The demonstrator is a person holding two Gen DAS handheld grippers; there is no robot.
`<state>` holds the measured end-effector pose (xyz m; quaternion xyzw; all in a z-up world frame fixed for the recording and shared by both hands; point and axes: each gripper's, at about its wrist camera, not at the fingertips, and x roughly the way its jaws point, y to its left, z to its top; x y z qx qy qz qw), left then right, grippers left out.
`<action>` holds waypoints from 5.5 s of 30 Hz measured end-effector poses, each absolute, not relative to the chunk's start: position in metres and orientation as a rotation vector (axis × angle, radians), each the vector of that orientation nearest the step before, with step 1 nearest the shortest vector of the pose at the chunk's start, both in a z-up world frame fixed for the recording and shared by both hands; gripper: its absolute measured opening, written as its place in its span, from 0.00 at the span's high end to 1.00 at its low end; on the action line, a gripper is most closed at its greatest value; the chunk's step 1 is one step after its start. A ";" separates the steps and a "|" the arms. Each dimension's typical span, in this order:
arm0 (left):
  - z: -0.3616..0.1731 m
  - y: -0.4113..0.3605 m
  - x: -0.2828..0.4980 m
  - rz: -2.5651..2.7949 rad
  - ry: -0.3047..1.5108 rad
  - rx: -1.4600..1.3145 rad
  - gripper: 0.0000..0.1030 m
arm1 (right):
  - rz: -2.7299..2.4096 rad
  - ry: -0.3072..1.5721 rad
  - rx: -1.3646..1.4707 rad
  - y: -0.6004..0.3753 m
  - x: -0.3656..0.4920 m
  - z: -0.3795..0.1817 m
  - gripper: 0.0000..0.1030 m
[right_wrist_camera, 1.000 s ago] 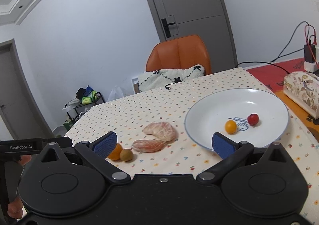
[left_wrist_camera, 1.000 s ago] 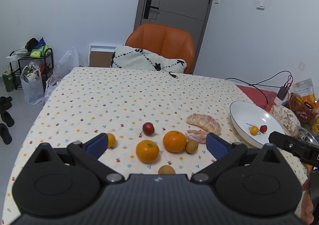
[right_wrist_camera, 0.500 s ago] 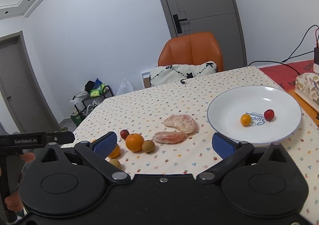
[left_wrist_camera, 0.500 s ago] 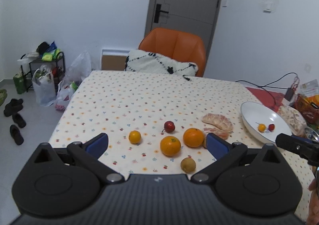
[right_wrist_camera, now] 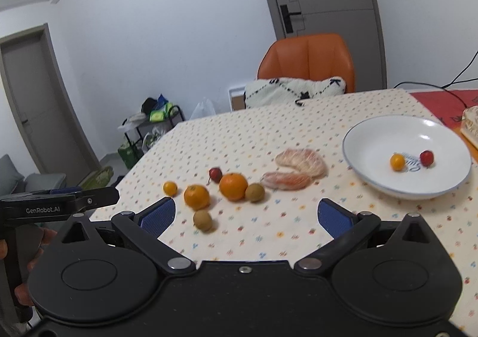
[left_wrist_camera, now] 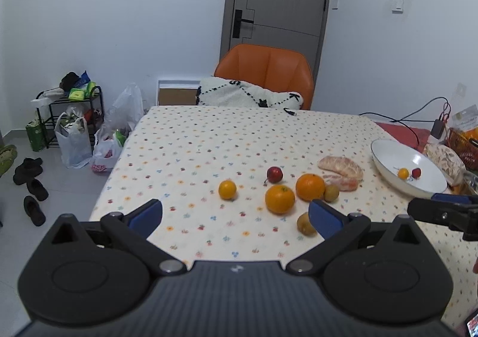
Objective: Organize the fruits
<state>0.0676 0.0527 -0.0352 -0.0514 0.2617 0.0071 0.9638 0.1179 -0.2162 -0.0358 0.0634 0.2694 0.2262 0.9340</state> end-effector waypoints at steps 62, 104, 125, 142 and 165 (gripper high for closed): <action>-0.082 0.024 0.155 -0.088 0.631 -0.147 0.40 | 0.605 0.683 0.096 -0.167 0.186 -0.083 0.78; -0.071 -0.001 0.155 -0.102 0.616 -0.125 0.65 | 0.486 0.603 0.149 -0.224 0.178 -0.080 0.24; -0.066 -0.023 0.161 -0.147 0.601 -0.110 0.65 | 0.471 0.563 0.131 -0.232 0.178 -0.083 0.75; -0.040 -0.083 0.174 -0.264 0.543 -0.044 0.65 | 0.358 0.460 0.171 -0.288 0.173 -0.059 0.75; -0.039 -0.158 0.200 -0.378 0.540 0.031 0.65 | 0.220 0.410 0.237 -0.358 0.171 -0.062 0.75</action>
